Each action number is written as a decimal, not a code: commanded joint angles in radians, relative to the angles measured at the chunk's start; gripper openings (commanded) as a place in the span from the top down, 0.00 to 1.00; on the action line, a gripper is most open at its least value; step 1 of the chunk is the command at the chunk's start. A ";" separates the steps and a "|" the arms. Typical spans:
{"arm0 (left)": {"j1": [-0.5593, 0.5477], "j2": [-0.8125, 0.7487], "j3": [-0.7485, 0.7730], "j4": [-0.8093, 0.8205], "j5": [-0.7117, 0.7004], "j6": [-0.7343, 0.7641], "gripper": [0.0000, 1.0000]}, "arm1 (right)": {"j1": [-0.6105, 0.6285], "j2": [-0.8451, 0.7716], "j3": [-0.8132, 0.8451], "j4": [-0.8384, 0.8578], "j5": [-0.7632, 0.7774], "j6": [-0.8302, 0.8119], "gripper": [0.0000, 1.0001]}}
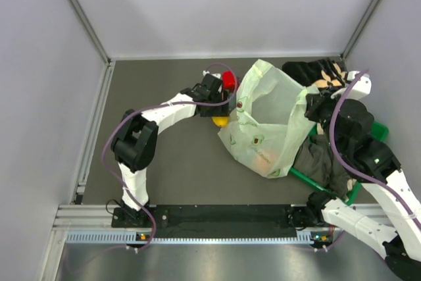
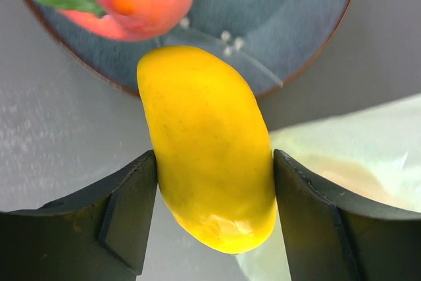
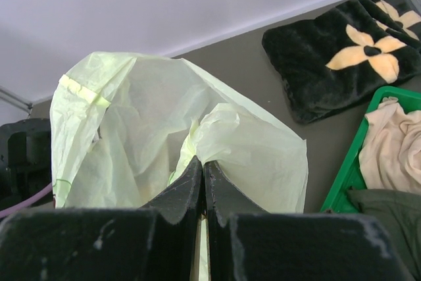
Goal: Place the fruits into the plastic bag
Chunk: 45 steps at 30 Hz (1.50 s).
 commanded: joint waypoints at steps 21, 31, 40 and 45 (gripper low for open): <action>0.020 -0.423 -0.181 0.131 0.008 0.093 0.47 | -0.009 -0.020 -0.008 0.033 -0.048 0.024 1.00; 0.020 -0.576 -0.022 0.160 0.025 0.226 0.42 | -0.009 -0.041 -0.018 0.028 -0.058 0.029 1.00; -0.078 -0.508 0.147 0.248 0.120 0.243 0.43 | -0.009 -0.047 -0.023 0.032 -0.068 0.027 1.00; -0.164 -0.382 0.294 0.317 0.223 0.236 0.43 | -0.008 -0.052 -0.021 0.025 -0.067 0.026 1.00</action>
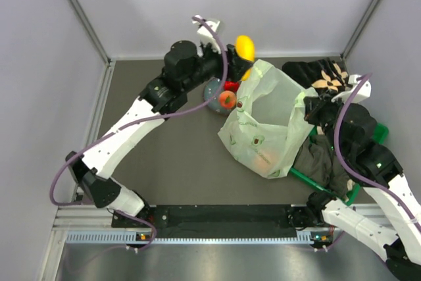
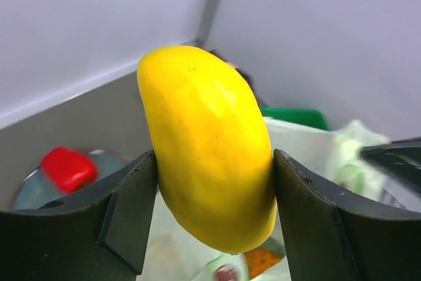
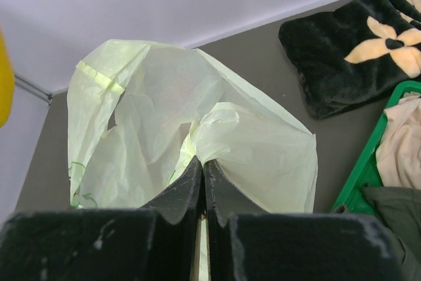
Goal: Place the fruits into the plastic bag
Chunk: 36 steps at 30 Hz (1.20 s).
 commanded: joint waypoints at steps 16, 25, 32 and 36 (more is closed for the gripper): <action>-0.157 0.448 0.307 -0.025 0.277 0.011 0.44 | -0.009 -0.026 0.013 0.017 0.009 0.011 1.00; -0.215 0.485 0.295 -0.268 0.191 0.171 0.45 | -0.008 -0.003 0.026 0.017 -0.001 0.005 1.00; -0.218 0.416 0.076 -0.245 0.220 0.170 0.45 | -0.009 -0.001 0.014 0.015 -0.023 0.015 1.00; -0.224 0.440 0.045 -0.311 0.090 0.136 0.45 | -0.009 -0.006 0.013 0.012 -0.030 0.022 1.00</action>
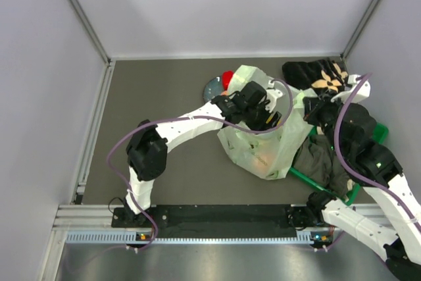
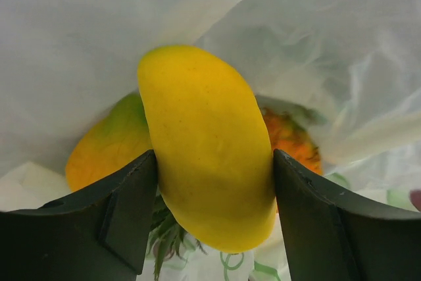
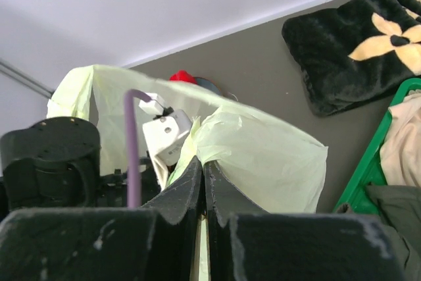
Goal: Place the fruits into the plastic bag
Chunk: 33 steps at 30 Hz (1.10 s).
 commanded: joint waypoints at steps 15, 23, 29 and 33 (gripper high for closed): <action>-0.004 0.005 -0.092 -0.011 -0.063 -0.121 0.28 | -0.009 -0.058 -0.009 -0.019 -0.007 0.043 1.00; -0.004 -0.002 -0.090 0.001 -0.042 -0.120 0.15 | -0.008 -0.066 -0.012 -0.019 -0.001 0.044 1.00; -0.004 -0.007 -0.089 0.008 -0.044 -0.117 0.07 | -0.009 -0.066 -0.010 -0.018 -0.003 0.044 1.00; -0.004 -0.021 -0.086 0.020 -0.053 -0.124 0.07 | -0.009 -0.066 -0.010 -0.018 -0.001 0.043 1.00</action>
